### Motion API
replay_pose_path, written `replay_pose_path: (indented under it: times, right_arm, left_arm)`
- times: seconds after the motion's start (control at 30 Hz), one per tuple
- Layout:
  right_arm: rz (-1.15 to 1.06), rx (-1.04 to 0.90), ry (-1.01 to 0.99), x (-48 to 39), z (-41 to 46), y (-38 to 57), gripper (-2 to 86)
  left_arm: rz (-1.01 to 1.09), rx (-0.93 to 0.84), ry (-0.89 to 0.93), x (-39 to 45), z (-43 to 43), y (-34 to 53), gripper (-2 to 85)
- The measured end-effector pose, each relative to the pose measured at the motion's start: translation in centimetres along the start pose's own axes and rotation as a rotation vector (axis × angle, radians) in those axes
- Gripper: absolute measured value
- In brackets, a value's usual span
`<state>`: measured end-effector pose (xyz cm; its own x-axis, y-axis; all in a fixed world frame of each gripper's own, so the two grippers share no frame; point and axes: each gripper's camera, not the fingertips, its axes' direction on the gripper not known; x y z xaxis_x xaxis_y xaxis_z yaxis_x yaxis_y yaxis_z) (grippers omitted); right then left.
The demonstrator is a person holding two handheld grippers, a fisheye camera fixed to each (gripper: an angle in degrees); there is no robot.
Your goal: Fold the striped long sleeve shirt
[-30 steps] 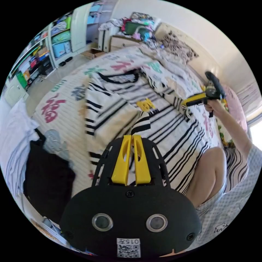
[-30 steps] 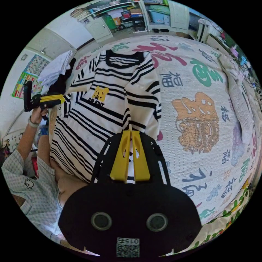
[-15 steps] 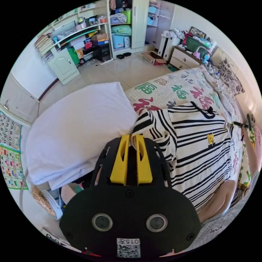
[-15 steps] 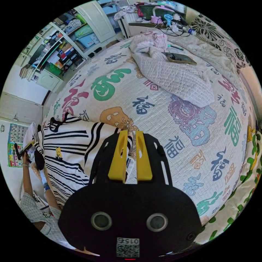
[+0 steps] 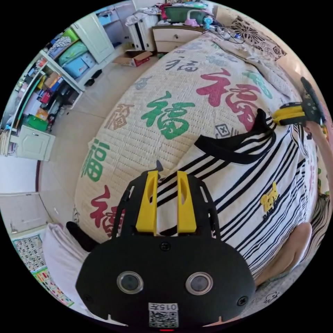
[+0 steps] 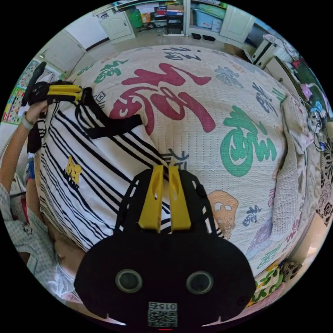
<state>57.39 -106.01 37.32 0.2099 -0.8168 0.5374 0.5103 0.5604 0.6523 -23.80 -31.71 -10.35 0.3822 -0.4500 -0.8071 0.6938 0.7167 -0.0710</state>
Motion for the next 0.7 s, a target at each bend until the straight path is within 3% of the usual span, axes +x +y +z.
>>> replay_pose_path:
  times: [0.07, 0.23, 0.4, 0.5, 0.6, 0.7]
  right_arm:
    - [-0.021, 0.000, 0.060, -0.4, -0.3, 0.8, -0.4]
    - [0.137, 0.229, 0.141, 1.4, -3.8, 1.7, -0.4]
    - [0.184, 0.087, 0.192, 1.1, 0.8, 0.9, 2.3]
    - [0.280, 0.178, 0.238, 1.0, 0.0, 3.8, 6.6]
    - [0.325, 0.309, 0.120, 1.4, -2.8, 10.2, 7.8]
    - [0.314, 0.376, -0.015, 0.5, -4.5, 19.1, 7.9]
  left_arm:
    - [0.013, 0.017, 0.061, -0.5, 0.0, 0.1, 2.0]
    - [-0.017, 0.193, 0.029, -1.5, -2.4, 0.7, 0.1]
    - [-0.037, 0.163, -0.040, -1.0, 0.2, 1.9, 0.6]
    - [-0.061, 0.179, -0.118, -0.8, -0.6, 4.1, 1.8]
    - [-0.057, 0.431, -0.219, -0.2, -6.4, 10.6, 3.2]
    - [-0.064, 0.548, -0.082, 0.4, -11.5, 20.0, 5.4]
